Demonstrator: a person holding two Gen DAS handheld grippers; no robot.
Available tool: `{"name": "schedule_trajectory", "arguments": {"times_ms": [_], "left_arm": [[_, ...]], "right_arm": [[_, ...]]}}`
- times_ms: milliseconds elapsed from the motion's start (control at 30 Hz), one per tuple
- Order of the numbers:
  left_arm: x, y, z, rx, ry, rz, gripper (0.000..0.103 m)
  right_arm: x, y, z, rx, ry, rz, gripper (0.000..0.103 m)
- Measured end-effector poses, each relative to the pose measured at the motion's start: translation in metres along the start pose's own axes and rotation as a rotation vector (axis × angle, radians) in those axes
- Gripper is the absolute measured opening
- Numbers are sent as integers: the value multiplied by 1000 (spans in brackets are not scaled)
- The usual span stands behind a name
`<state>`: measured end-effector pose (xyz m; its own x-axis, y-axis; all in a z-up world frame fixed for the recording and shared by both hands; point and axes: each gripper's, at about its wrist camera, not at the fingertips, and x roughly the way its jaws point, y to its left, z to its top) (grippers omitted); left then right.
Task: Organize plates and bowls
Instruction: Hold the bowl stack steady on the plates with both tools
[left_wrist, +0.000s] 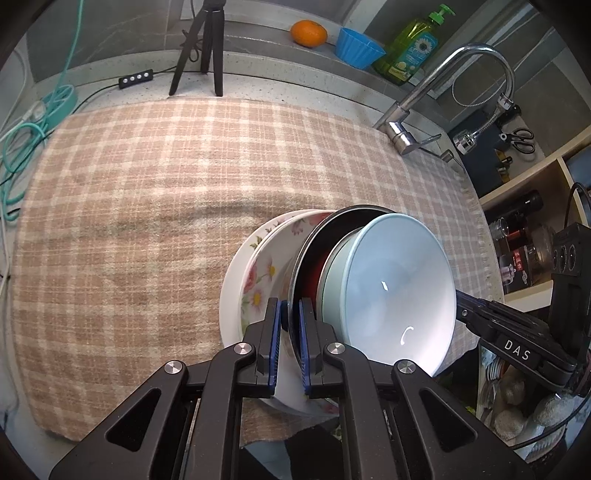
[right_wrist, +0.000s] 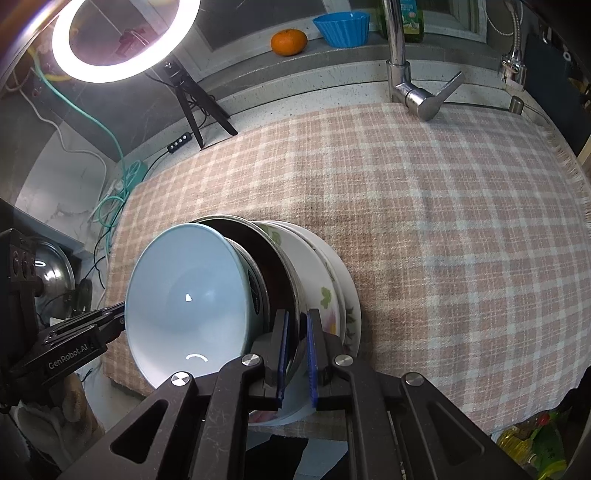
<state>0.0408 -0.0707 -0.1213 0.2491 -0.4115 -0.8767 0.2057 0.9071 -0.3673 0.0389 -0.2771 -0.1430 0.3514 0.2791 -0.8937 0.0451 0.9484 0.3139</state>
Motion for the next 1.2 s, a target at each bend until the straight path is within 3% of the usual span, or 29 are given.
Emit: {"name": "schedule_trajectory", "arguments": {"times_ms": [1200], "left_arm": [[-8, -3, -5, 39, -36, 45, 8]], "right_arm": [[-9, 3, -3, -19, -22, 5, 9]]}}
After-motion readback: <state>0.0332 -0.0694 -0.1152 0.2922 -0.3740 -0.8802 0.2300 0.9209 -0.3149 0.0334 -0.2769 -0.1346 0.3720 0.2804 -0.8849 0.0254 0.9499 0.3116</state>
